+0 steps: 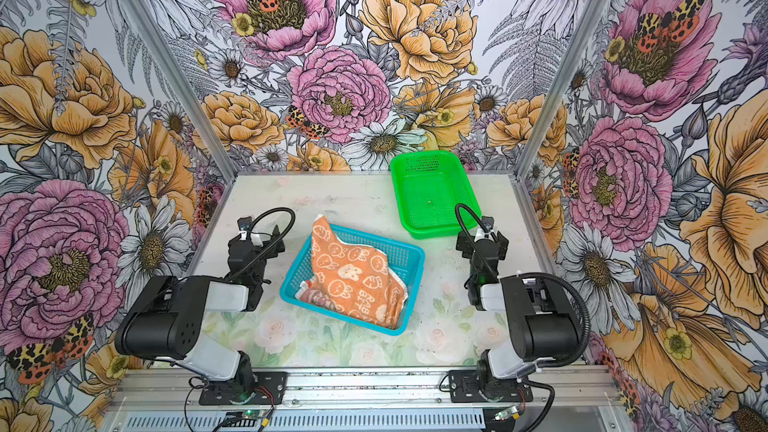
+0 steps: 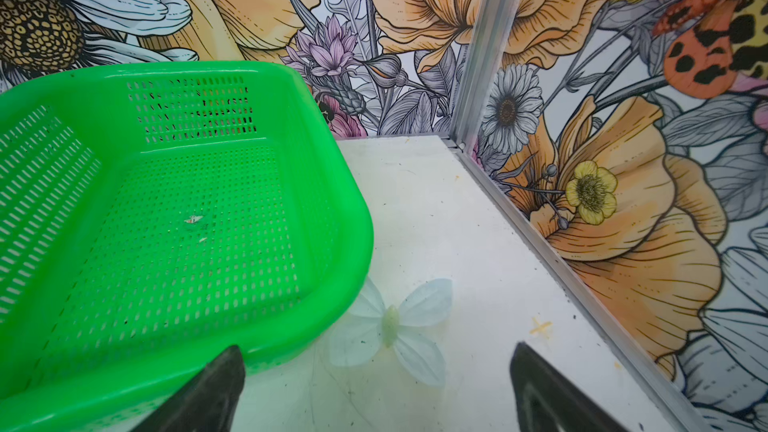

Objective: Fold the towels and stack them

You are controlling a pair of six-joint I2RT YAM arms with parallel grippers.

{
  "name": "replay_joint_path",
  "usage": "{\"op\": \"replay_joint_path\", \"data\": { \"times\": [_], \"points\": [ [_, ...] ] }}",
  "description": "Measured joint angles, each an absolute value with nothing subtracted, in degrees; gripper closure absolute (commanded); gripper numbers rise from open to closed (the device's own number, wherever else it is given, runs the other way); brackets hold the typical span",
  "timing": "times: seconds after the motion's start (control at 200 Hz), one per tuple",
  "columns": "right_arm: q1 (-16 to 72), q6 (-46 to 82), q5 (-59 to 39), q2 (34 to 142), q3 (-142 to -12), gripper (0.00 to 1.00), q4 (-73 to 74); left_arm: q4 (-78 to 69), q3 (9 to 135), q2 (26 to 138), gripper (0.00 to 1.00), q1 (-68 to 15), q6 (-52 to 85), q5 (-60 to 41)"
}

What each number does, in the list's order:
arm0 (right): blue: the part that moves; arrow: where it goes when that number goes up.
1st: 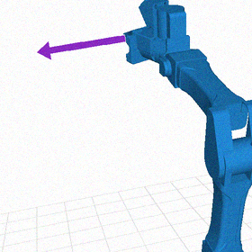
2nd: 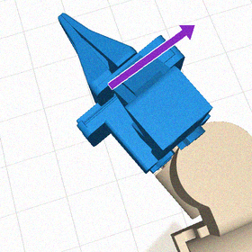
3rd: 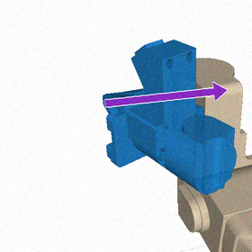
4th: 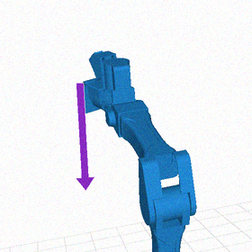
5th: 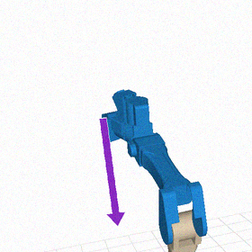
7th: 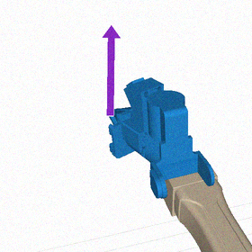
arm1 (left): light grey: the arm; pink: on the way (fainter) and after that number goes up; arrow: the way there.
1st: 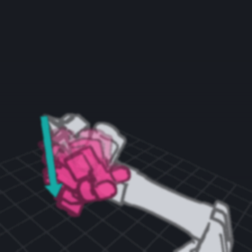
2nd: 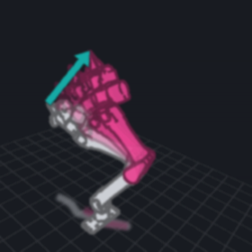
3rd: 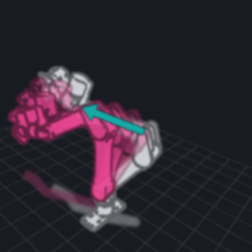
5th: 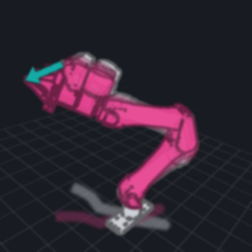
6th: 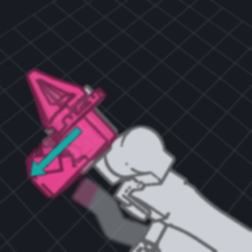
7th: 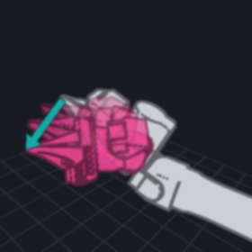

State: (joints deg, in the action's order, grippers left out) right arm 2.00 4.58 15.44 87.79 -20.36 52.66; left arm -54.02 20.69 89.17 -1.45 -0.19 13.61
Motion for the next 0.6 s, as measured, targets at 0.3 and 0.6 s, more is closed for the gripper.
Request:
{"op": "replay_joint_path", "data": {
  "times": [0.3, 0.6],
  "points": [
    [2.24, 3.90, 15.11, 87.79, -20.32, 0.01, 52.99, -54.02, 20.69, 89.17, 0.01, -1.45, -0.19, 13.61],
    [2.17, 3.95, 14.92, 87.79, -20.32, 0.01, 52.95, -54.02, 20.69, 89.17, 0.01, -0.86, -0.14, 13.61]
  ]
}}
